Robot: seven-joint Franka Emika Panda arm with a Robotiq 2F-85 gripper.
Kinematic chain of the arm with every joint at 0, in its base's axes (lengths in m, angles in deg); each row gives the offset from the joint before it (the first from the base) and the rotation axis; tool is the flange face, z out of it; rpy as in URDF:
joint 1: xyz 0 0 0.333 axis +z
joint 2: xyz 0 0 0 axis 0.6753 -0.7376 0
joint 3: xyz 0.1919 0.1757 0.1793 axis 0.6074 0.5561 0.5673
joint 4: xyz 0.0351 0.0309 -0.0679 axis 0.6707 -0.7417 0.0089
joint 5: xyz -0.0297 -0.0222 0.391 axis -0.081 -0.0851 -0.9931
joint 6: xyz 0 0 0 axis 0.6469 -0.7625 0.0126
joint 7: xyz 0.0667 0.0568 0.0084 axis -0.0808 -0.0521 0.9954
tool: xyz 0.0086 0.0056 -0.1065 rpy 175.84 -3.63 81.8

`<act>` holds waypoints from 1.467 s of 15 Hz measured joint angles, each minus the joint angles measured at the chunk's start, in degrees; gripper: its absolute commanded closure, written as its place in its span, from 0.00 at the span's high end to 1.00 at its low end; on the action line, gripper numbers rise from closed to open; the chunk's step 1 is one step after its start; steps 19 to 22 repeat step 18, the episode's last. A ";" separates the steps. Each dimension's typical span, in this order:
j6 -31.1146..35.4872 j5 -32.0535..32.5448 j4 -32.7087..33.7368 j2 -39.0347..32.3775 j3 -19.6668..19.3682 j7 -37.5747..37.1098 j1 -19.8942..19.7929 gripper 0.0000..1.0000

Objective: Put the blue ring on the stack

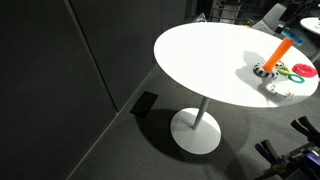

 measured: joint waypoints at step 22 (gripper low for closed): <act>0.15 -2.71 -0.41 -0.07 0.68 2.73 -0.05 1.00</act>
